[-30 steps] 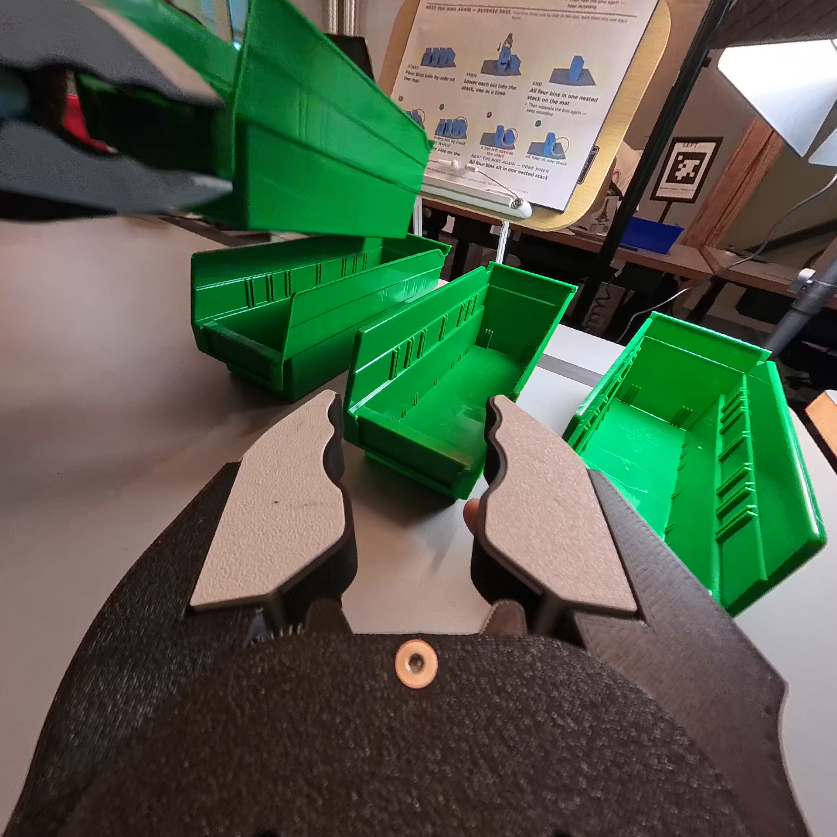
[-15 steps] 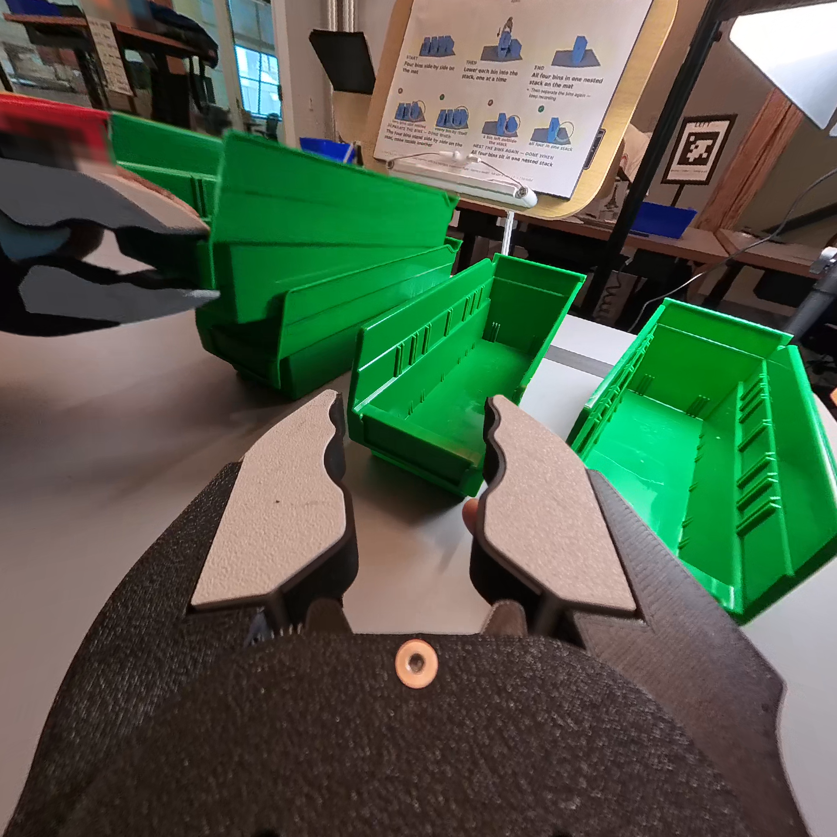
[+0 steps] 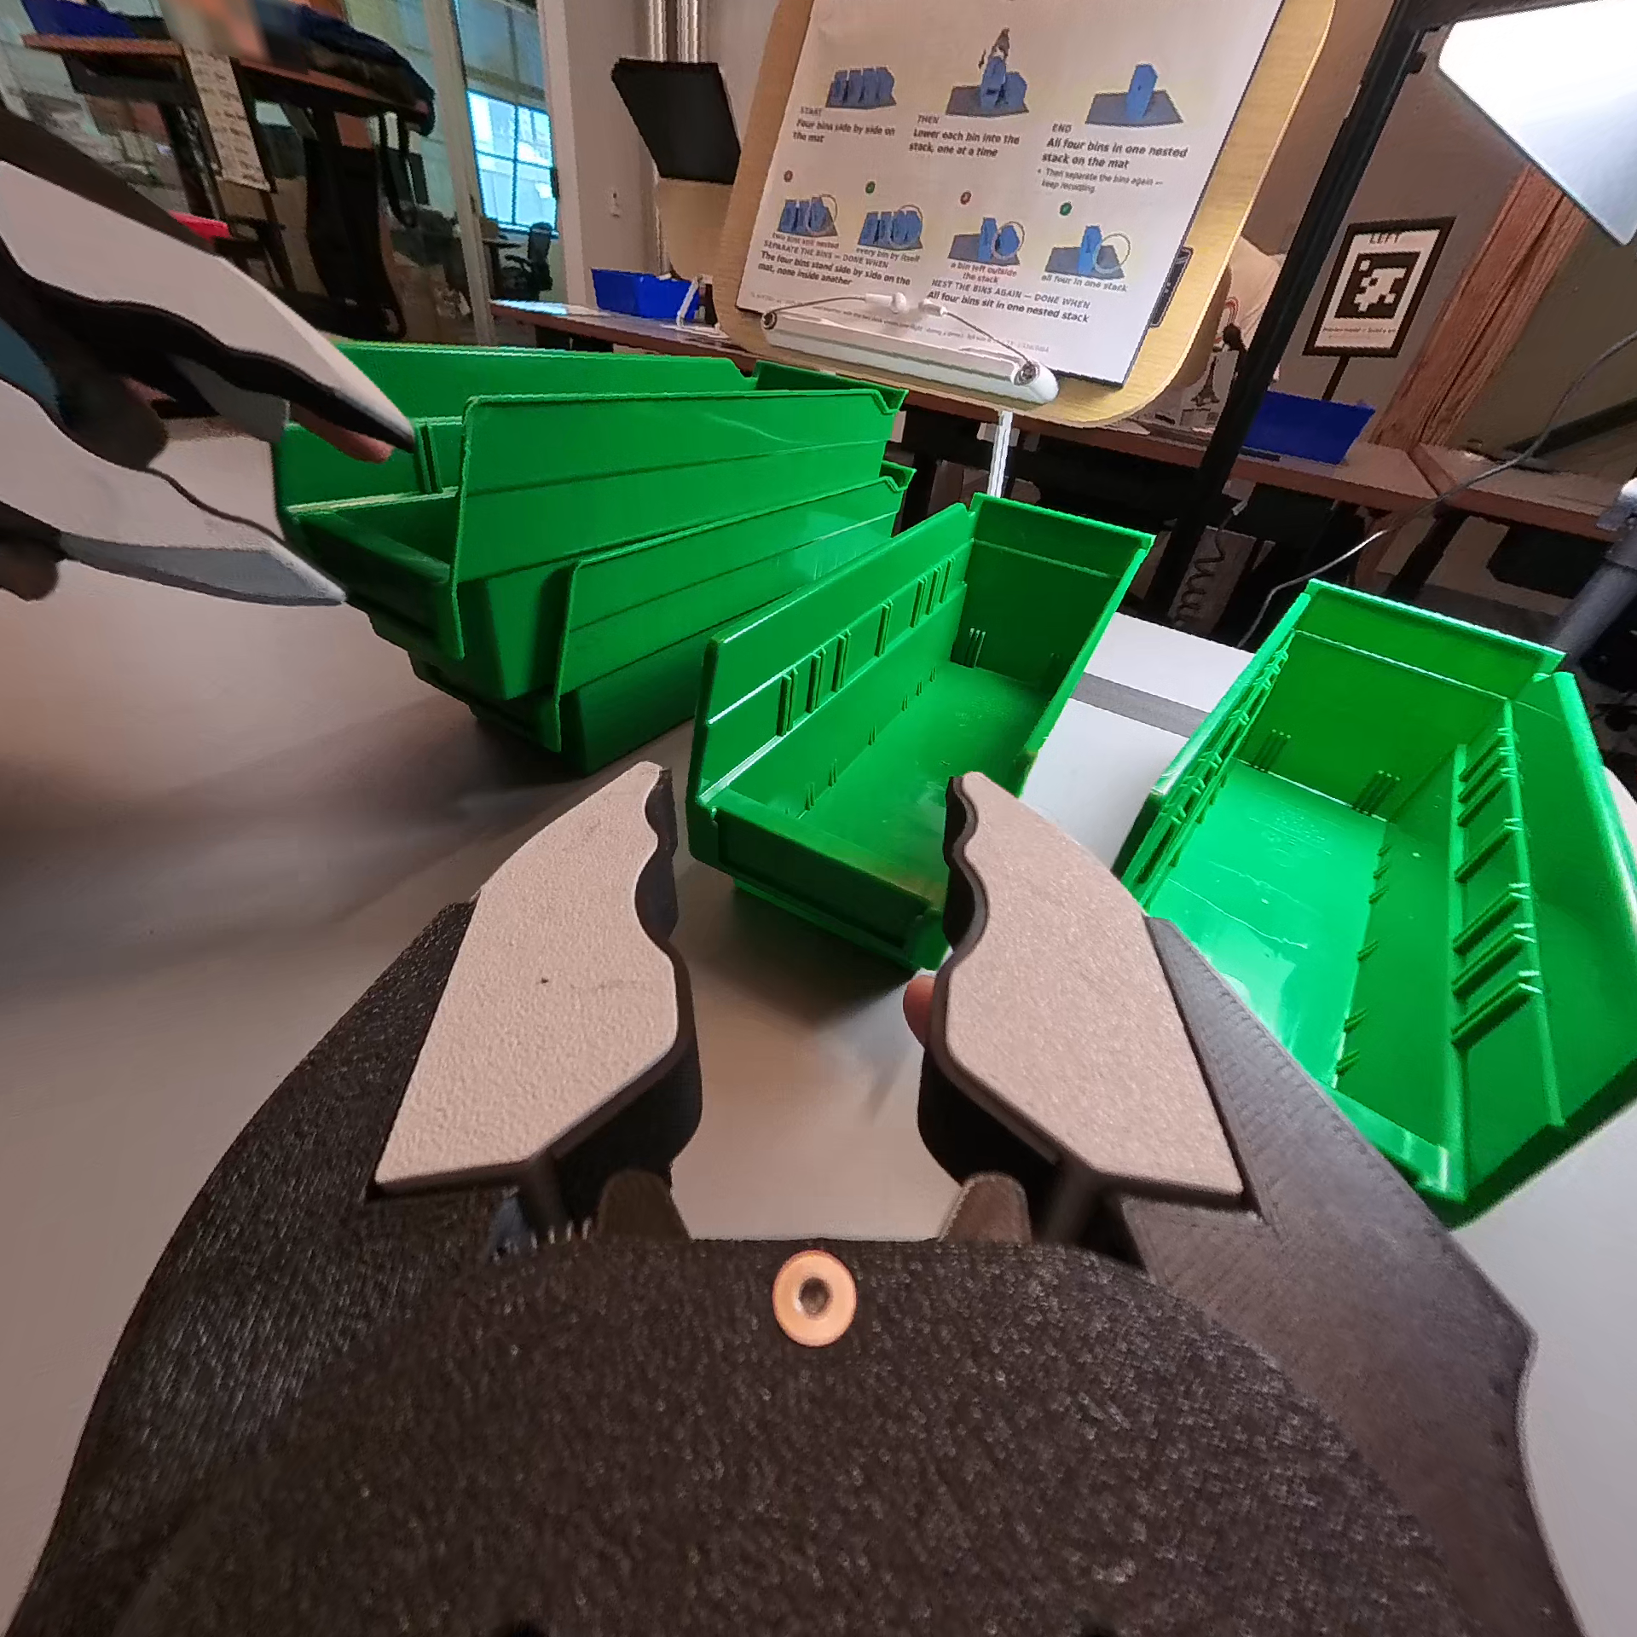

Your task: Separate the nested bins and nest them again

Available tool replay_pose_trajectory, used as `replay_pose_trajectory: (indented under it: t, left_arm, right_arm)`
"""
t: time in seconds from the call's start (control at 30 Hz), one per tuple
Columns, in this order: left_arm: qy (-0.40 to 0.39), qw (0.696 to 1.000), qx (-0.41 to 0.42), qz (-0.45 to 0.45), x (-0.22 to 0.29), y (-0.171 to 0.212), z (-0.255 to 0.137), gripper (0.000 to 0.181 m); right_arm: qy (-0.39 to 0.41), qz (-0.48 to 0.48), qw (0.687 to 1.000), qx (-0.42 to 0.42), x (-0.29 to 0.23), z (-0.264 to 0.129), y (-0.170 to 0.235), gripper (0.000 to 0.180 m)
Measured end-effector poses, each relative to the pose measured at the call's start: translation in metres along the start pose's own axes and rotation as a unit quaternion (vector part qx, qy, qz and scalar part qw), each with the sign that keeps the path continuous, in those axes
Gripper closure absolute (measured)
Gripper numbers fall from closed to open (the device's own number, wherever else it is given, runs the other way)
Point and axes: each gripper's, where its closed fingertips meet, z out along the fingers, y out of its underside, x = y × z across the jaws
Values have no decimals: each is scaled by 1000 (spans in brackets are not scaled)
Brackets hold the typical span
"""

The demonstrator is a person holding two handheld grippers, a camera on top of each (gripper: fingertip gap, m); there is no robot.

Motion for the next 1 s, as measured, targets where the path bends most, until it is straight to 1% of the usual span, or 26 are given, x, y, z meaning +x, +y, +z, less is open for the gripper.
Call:
replay_pose_trajectory:
  t: [0.07,0.13,0.17,0.2,0.3,0.33,0.4,0.47,0.53,0.57,0.6,0.63,0.77,1.0]
  left_arm:
    - [-19,999,-30,36,0,13,3,138]
    - [-48,994,-58,81,-1,24,10,150]
    - [-48,992,-66,97,2,26,13,152]
    - [-50,991,-70,107,5,26,16,159]
    - [-59,984,-98,135,3,25,18,159]
    - [-54,984,-107,135,3,25,18,155]
    - [-22,983,-138,122,7,30,18,140]
    - [1,980,-163,110,8,37,20,134]
    - [9,977,-187,105,5,42,25,134]
    - [8,974,-200,106,3,45,28,138]
    - [1,970,-214,114,-1,48,31,146]
    - [0,967,-223,123,-2,49,33,149]
    - [-2,963,-229,139,-5,49,35,149]
    - [-35,959,-224,170,-16,49,36,148]
  right_arm:
    - [-3,-2,1000,-3,-2,1,1,122]
    - [-6,-5,1000,-8,-4,3,3,122]
    - [-7,-7,1000,-9,-5,3,4,122]
    - [-7,-9,1000,-10,-5,3,4,122]
    - [-6,-9,1000,-8,-5,3,4,122]
    - [-7,-7,1000,-8,-5,2,4,122]
    - [-10,-4,1000,-9,-5,3,4,122]
    - [-12,-5,1000,-10,-6,3,5,122]
    - [-15,-8,1000,-10,-8,4,4,123]
    - [-15,-10,1000,-10,-9,3,4,123]
    - [-16,-11,1000,-10,-9,3,4,123]
    - [-15,-12,1000,-10,-9,3,4,123]
    - [-13,-8,1000,-1,-7,0,1,125]
    - [-17,-13,1000,-1,-9,0,0,125]
